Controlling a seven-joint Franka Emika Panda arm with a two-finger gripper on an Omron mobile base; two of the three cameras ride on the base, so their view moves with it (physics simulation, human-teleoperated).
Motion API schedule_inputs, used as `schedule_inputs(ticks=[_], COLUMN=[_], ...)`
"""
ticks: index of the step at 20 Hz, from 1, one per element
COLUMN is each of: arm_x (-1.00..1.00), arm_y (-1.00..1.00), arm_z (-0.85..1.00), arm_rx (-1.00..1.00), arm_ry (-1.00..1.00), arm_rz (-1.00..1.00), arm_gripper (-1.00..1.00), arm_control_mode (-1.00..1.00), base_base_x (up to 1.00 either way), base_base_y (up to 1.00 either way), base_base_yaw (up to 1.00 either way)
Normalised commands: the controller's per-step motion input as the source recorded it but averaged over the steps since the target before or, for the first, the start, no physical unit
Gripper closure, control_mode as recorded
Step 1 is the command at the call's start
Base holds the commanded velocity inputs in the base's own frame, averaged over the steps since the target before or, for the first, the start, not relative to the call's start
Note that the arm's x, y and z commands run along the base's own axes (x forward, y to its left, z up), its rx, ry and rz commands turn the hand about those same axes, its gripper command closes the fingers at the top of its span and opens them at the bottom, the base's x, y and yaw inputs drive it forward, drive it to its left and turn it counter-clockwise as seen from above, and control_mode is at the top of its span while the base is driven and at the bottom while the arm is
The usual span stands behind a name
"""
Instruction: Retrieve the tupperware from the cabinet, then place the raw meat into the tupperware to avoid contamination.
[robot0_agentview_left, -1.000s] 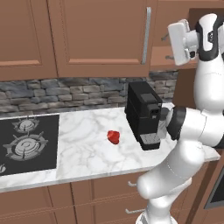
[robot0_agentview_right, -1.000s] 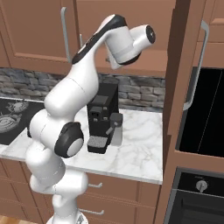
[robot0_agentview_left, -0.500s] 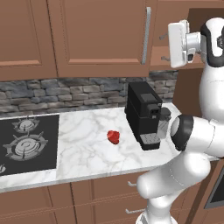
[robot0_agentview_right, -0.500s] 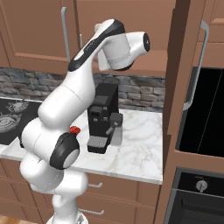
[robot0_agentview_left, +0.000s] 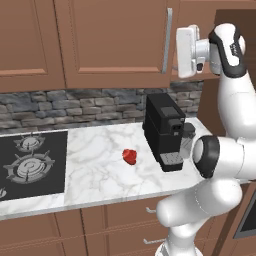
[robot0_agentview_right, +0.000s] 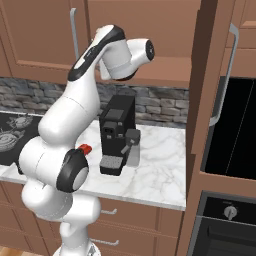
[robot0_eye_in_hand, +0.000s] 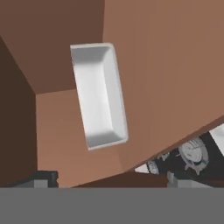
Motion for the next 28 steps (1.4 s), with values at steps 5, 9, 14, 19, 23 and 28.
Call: schedule_inputs(ticks=[5,9,14,19,23,28], arm_x=[0.14,-0.29,-0.82,-0.99,-0.99,-0.91], arm_y=[0.14,0.30,0.37,0.34,0.56,0.80], arm_z=[0.00,0.00,0.00,0.00,0.00,0.00], arm_rx=[0.00,0.00,0.00,0.00,0.00,0.01], arm_ry=[0.02,0.08,0.09,0.11,0.12,0.11], arm_rz=[0.06,0.04,0.10,0.11,0.09,0.06], arm_gripper=[-1.00,-1.00,-1.00,-1.00,-1.00,-1.00], arm_control_mode=[-1.00,-1.00,-1.00,-1.00,-1.00,-1.00], base_base_x=[0.00,0.00,0.00,0.00,0.00,0.00], base_base_y=[0.00,0.00,0.00,0.00,0.00,0.00], base_base_yaw=[0.00,0.00,0.00,0.00,0.00,0.00])
